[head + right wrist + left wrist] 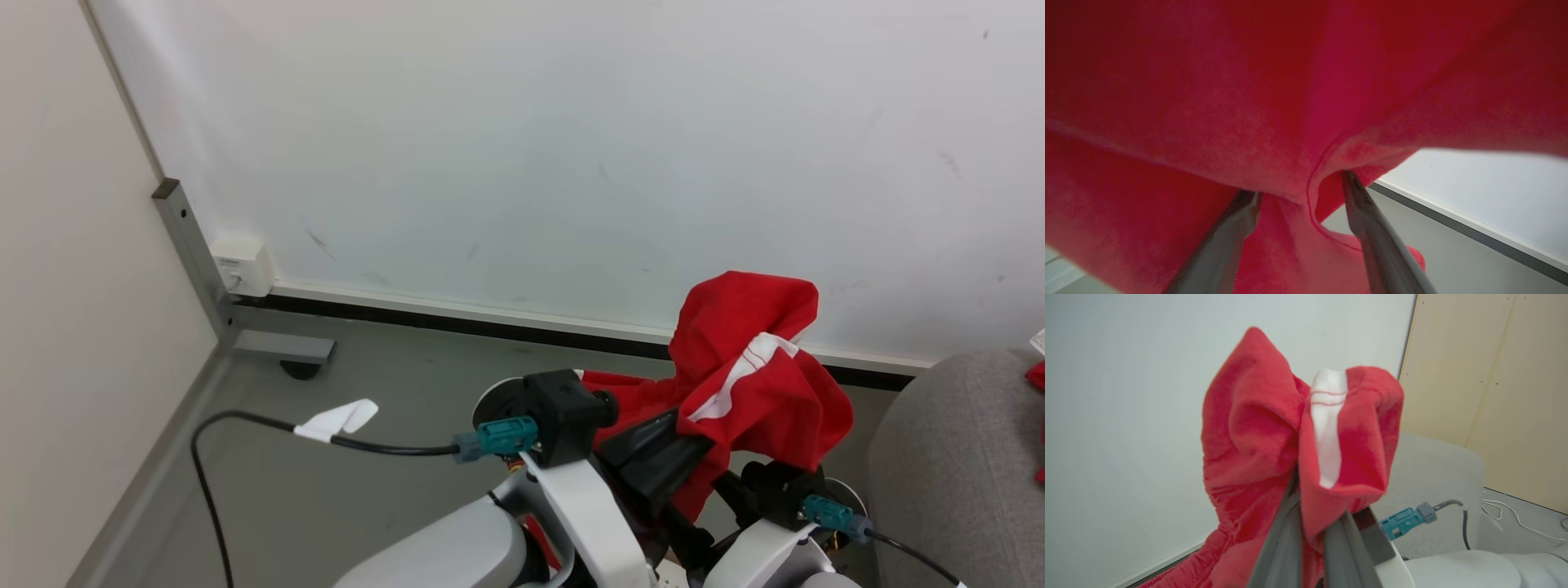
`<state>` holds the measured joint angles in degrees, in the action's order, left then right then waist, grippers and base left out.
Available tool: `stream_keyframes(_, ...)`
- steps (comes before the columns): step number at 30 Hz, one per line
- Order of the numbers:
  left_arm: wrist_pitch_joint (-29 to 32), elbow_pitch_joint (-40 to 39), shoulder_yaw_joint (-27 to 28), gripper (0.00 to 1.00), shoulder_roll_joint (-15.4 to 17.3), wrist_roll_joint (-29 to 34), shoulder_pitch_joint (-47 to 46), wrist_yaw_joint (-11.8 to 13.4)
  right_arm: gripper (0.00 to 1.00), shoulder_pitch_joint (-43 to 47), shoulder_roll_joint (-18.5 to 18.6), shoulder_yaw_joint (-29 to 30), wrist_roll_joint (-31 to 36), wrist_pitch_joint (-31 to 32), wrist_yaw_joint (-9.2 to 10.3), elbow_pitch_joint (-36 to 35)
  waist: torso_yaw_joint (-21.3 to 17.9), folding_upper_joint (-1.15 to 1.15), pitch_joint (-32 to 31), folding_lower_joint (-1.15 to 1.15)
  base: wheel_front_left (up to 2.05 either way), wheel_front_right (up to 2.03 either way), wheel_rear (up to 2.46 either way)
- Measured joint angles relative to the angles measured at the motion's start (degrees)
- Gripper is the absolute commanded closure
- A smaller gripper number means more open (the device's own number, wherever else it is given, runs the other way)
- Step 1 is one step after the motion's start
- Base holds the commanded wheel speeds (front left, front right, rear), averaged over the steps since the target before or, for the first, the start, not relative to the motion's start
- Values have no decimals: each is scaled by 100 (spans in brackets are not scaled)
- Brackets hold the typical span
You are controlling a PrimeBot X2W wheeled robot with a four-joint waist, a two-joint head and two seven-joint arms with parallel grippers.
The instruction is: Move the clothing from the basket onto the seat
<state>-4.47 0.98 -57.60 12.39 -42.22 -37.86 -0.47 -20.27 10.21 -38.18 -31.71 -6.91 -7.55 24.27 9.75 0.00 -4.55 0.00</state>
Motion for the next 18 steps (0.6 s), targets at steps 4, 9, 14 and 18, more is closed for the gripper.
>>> stream_keyframes(4, 46, -56, -32, 100, 29, -21, 39, 27, 100, -150, -114, -113, -100, -283, 0, 216, 77, 0, -23, 0, 0, 0, 0)
stream_keyframes(9, 51, -53, 20, 100, 102, -35, 55, 88, 100, -246, -109, -248, -248, -471, 0, 393, 57, 0, 8, 0, 0, 0, 0)
stream_keyframes(14, 27, -21, 107, 100, 164, -45, 58, 141, 100, -307, -68, -352, -327, -577, 0, 454, -28, 0, 51, 0, 0, 0, 0)
stream_keyframes(18, -15, -2, 143, 100, 190, -54, 57, 180, 100, -330, -44, -408, -376, -613, 0, 482, -100, 0, 79, 0, 0, 0, 0)
